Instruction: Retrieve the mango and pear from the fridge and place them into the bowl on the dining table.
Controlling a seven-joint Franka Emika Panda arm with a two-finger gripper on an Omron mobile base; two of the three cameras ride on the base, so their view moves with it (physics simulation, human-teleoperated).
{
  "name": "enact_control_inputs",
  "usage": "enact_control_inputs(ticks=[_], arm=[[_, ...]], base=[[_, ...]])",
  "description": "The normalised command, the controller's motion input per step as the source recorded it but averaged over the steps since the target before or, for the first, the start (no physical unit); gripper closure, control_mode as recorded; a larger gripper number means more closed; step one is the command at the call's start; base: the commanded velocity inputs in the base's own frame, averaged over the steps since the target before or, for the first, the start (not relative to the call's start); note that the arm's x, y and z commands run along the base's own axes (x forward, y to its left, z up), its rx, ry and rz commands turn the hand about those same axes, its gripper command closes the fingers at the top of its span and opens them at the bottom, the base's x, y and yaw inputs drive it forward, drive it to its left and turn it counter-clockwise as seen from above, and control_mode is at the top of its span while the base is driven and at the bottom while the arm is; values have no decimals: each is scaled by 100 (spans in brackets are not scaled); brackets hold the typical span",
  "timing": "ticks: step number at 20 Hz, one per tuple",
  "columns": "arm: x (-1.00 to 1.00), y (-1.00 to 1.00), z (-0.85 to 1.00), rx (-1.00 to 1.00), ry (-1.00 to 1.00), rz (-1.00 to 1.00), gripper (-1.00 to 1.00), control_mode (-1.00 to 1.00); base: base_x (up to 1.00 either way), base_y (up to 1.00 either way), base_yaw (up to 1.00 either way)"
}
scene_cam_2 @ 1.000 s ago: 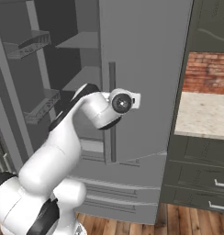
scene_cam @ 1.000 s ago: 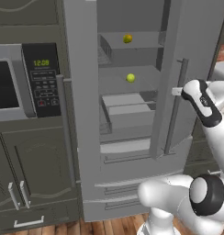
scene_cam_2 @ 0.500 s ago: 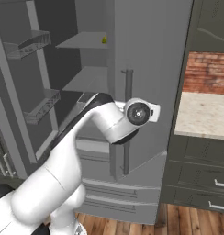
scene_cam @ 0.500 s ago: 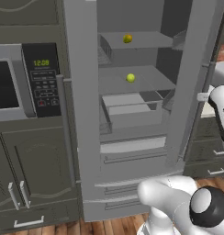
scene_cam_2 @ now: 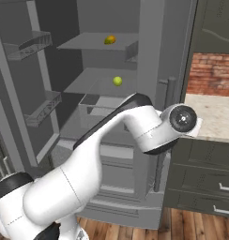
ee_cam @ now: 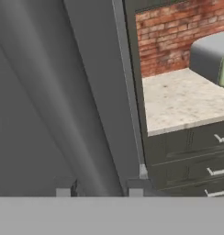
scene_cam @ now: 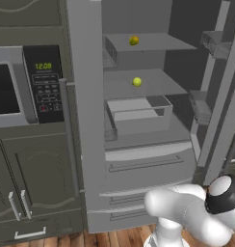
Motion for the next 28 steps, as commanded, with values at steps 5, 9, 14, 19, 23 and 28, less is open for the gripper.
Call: enact_control_inputs(ticks=[5,9,14,19,23,28], arm=[[-7,-22,5,0,-9,-9,-100,-100],[-31,-9,1,-19,0,-24,-100,-100],[-38,3,0,-38,0,-30,-100,-100],[-31,60,0,-42,0,-35,-100,-100],[-2,100,0,-32,5,-20,-100,-100],[-1,100,11,-26,3,-7,-100,-100]], base=[[0,0,0],[0,0,0],[0,0,0],[0,0,0],[0,0,0],[0,0,0]])
